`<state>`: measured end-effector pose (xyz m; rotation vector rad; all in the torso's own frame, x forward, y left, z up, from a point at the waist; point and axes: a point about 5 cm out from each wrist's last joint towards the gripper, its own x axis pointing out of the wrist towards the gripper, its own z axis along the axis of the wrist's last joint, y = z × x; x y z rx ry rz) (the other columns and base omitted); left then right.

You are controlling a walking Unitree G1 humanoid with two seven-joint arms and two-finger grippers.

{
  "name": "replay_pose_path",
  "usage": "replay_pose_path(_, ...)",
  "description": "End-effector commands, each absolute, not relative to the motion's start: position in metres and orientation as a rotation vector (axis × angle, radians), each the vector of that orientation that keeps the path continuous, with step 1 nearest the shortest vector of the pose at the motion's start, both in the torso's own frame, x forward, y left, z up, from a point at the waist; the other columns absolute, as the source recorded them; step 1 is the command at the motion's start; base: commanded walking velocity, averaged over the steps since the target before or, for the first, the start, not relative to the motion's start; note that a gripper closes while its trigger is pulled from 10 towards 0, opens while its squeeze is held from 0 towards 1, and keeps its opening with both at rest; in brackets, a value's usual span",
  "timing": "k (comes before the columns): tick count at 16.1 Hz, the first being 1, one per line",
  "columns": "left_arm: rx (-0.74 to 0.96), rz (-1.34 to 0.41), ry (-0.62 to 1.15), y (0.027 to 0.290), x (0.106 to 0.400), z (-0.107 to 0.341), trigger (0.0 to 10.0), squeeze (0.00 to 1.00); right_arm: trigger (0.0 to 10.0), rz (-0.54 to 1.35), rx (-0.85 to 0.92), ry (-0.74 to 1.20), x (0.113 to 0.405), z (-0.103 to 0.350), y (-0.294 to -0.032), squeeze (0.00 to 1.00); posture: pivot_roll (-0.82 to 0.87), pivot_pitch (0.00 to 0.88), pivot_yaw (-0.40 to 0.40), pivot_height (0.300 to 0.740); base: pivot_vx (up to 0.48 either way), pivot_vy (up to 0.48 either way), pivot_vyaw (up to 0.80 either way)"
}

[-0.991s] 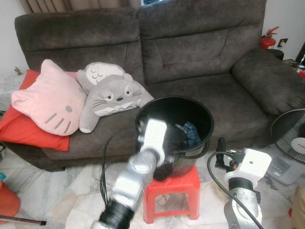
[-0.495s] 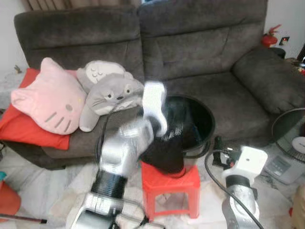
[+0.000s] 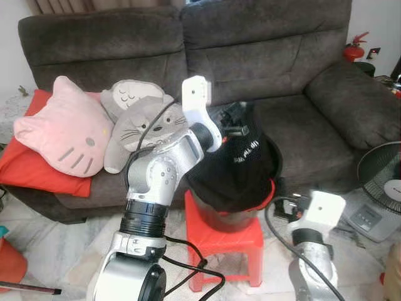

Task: Hang hanger

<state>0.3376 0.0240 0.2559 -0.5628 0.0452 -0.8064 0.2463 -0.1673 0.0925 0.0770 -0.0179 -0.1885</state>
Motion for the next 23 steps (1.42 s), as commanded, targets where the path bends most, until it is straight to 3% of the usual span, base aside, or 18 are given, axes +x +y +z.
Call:
replay_pose_path(1, -0.569, -0.881, 0.028, 0.013, 0.331, 0.267, 0.0, 0.0, 10.0, -0.166, 0.086, 0.001, 0.248, 0.09, -0.163, 0.0, -0.1, 0.0, 0.109, 0.74, 0.0, 0.0, 0.0)
replay_pose_path(3, -0.452, -0.826, 0.024, 0.016, 0.333, 0.258, 0.0, 0.0, 10.0, -0.15, 0.089, 0.006, 0.249, 0.089, -0.16, 0.0, -0.1, 0.0, 0.107, 0.74, 0.0, 0.0, 0.0)
replay_pose_path(4, -0.307, -0.742, 0.003, 0.02, 0.339, 0.252, 0.0, 0.0, 10.0, -0.142, 0.091, 0.006, 0.249, 0.089, -0.159, 0.0, -0.1, 0.0, 0.107, 0.74, 0.0, 0.0, 0.0)
replay_pose_path(5, -0.17, -0.649, -0.045, 0.025, 0.343, 0.248, 1.2, 0.0, 10.0, -0.136, 0.092, 0.005, 0.25, 0.09, -0.158, 0.0, -0.1, 0.0, 0.107, 0.74, 0.0, 0.0, 0.0)
replay_pose_path(6, -0.135, -0.623, -0.069, 0.027, 0.344, 0.248, 10.0, 0.0, 10.0, -0.134, 0.092, 0.006, 0.25, 0.09, -0.158, 0.0, -0.1, 0.0, 0.107, 0.74, 0.0, 0.0, 0.0)
replay_pose_path(12, 0.012, -0.486, -0.116, 0.036, 0.35, 0.236, 10.0, 0.0, 10.0, -0.108, 0.092, 0.018, 0.249, 0.087, -0.156, 0.0, -0.1, 0.0, 0.107, 0.74, 0.0, 0.0, 0.0)
replay_pose_path(16, 0.378, -0.59, -0.058, 0.045, 0.352, 0.208, 10.0, 0.0, 10.0, -0.071, 0.064, 0.025, 0.249, 0.086, -0.152, 0.0, -0.1, 0.0, 0.109, 0.74, 0.0, 0.0, 0.0)
replay_pose_path(18, 0.579, -0.522, -0.07, 0.062, 0.36, 0.199, 10.0, 0.0, 10.0, -0.066, 0.066, 0.026, 0.249, 0.086, -0.151, 0.0, -0.1, 0.0, 0.109, 0.74, 0.0, 0.0, 0.0)
replay_pose_path(23, 0.837, -0.337, -0.038, 0.091, 0.374, 0.189, 10.0, 0.0, 10.0, -0.049, 0.065, 0.028, 0.249, 0.086, -0.149, 0.0, -0.1, 0.0, 0.106, 0.74, 0.0, 0.0, 0.0)
